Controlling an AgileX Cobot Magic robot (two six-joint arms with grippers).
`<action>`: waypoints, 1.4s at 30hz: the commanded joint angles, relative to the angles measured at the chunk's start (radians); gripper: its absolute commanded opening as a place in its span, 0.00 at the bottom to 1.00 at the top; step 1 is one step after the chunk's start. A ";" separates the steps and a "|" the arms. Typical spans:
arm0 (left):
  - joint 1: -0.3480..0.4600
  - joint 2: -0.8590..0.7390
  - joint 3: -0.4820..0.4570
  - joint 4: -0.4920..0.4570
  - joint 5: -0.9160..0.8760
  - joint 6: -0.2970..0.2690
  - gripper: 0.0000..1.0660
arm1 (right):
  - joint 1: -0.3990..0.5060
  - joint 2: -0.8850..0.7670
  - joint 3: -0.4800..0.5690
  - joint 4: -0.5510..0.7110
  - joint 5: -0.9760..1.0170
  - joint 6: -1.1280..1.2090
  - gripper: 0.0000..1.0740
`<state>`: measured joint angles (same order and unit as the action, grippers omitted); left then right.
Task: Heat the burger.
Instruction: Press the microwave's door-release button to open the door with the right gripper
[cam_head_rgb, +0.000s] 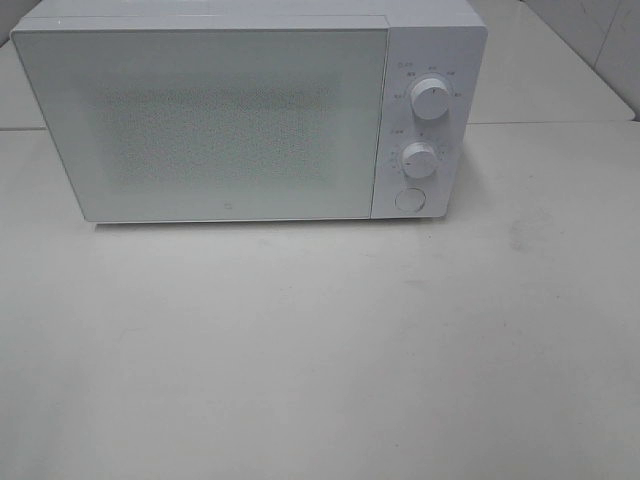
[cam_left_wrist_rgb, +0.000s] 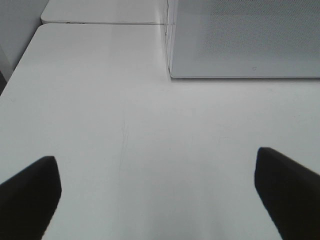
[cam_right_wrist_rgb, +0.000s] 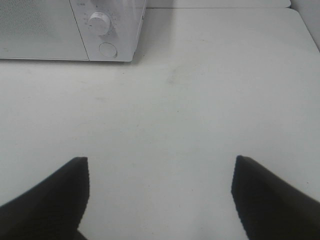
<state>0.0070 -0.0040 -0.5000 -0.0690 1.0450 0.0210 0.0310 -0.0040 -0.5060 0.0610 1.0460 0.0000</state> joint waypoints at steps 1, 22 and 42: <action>0.000 -0.022 0.003 -0.005 -0.008 -0.001 0.99 | -0.008 -0.026 0.001 -0.005 -0.011 0.000 0.71; 0.000 -0.022 0.003 -0.005 -0.008 -0.001 0.99 | -0.007 0.137 -0.035 0.002 -0.278 0.028 0.71; 0.000 -0.022 0.003 -0.005 -0.008 -0.001 0.99 | -0.007 0.560 -0.035 0.001 -0.724 0.028 0.71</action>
<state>0.0070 -0.0040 -0.5000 -0.0690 1.0450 0.0210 0.0310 0.5290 -0.5310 0.0620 0.3720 0.0240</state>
